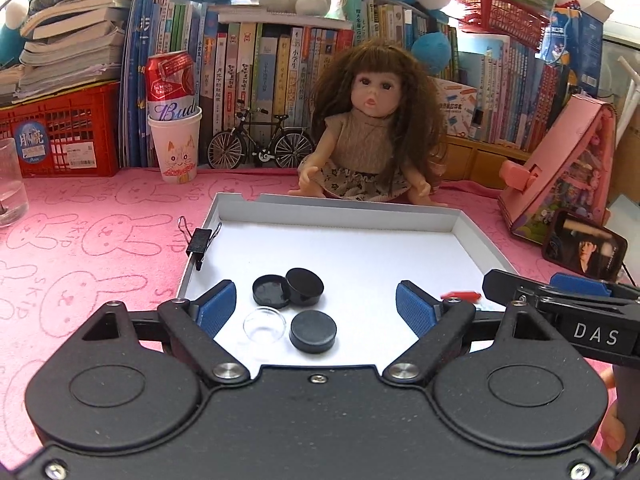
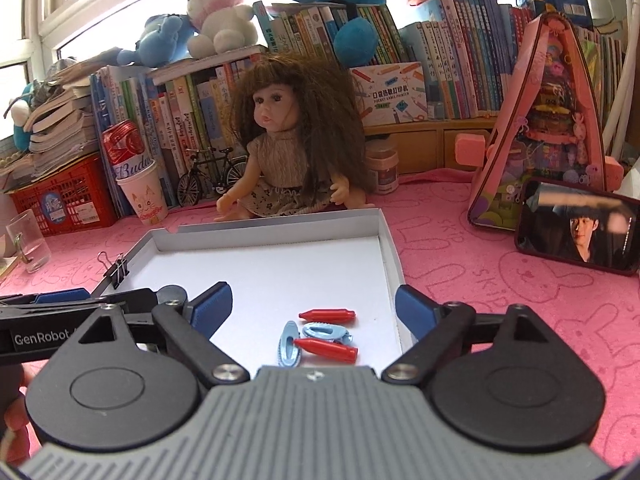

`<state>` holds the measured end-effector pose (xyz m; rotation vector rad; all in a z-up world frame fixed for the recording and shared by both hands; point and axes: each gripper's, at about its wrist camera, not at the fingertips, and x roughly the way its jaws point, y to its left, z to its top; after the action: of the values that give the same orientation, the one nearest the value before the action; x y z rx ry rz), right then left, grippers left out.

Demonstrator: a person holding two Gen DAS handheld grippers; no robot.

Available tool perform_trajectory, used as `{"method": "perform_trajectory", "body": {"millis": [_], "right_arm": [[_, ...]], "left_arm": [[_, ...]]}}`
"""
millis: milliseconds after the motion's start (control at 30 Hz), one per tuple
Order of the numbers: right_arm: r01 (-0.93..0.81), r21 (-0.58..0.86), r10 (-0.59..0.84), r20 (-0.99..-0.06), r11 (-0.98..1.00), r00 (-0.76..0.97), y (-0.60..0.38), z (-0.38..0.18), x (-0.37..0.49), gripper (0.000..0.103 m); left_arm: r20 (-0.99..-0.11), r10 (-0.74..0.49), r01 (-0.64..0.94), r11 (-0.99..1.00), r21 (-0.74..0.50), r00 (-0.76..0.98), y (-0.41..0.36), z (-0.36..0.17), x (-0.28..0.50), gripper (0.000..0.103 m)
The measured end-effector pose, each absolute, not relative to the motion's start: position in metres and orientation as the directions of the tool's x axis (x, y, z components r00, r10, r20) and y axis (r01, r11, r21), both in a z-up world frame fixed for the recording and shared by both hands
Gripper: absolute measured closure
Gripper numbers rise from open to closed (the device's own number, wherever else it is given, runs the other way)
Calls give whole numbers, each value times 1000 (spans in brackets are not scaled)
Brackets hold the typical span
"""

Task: Organize rigid objects
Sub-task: 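Open the left tool to drop the disc while the right releases the red item, then move both tools back from the box toward the objects on the cloth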

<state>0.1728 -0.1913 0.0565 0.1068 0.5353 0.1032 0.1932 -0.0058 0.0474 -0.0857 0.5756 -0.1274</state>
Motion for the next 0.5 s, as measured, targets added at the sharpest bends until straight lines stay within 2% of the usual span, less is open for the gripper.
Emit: {"method": "perform_trajectory", "body": {"millis": [500], "right_arm": [[-125,103,159,-480,987,863,-182,68,134,3]], "left_arm": [[-515,-152,96,986,-134,843,6,54,146,17]]}}
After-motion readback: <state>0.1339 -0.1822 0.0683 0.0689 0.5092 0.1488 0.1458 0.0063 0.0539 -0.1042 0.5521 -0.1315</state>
